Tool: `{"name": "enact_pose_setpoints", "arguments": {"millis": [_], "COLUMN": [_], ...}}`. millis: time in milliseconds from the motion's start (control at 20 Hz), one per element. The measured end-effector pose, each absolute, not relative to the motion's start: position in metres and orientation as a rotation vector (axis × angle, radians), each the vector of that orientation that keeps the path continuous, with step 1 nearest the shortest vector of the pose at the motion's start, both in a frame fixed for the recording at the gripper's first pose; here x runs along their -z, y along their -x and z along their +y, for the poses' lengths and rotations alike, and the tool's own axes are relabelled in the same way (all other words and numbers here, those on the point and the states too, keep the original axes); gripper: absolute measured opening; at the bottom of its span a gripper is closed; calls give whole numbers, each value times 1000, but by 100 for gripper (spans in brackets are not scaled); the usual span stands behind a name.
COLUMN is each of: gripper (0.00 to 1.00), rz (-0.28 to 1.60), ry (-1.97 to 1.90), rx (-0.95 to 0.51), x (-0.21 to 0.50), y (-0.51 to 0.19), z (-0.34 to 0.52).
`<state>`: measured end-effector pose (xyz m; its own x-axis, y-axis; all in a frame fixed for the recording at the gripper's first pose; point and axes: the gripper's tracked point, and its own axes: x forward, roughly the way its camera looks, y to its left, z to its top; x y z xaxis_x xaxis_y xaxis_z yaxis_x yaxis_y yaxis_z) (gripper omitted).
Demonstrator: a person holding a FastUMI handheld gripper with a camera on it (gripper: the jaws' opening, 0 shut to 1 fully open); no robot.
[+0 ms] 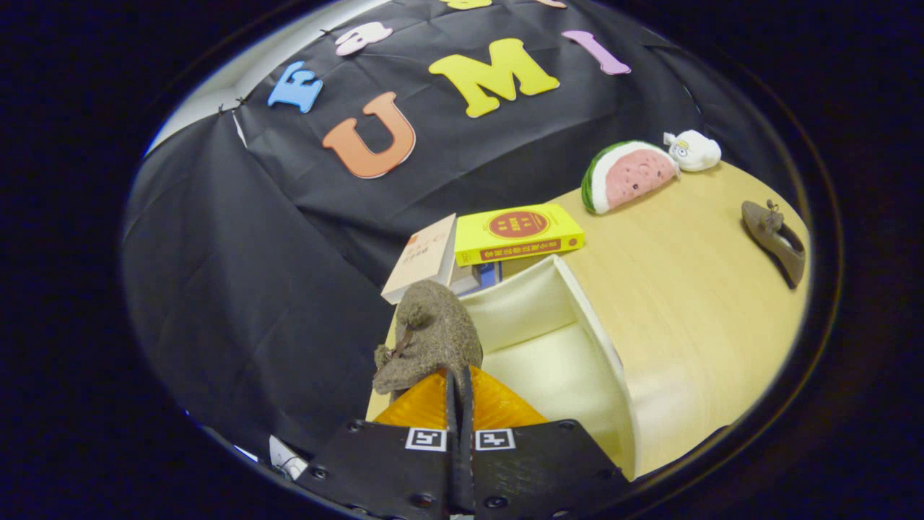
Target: Open the storage box then place both shoes into the box .Put the left shoe in first, then the right shoe, with the right side of both shoes facing outward in a uniform manner.
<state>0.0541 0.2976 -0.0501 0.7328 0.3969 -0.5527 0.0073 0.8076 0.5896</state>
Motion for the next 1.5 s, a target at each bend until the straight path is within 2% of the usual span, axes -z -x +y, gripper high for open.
{"name": "enact_pose_setpoints", "arguments": {"millis": [200, 450, 500, 650, 700, 1000, 1250, 1500], "gripper": [0, 3, 10, 21, 33, 76, 94, 96], "rz": [781, 827, 826, 811, 792, 627, 430, 324], "ry": [-617, -563, -548, -544, -526, -359, -221, -143], "rx": [-194, -224, -228, -282, -297, -397, -404, -395], "x": [78, 96, 96, 89, 83, 41, 8, -14], "y": [-55, -54, -55, -54, -57, -45, -37, -26], "z": [307, 324, 325, 330, 329, 314, 262, 185]}}
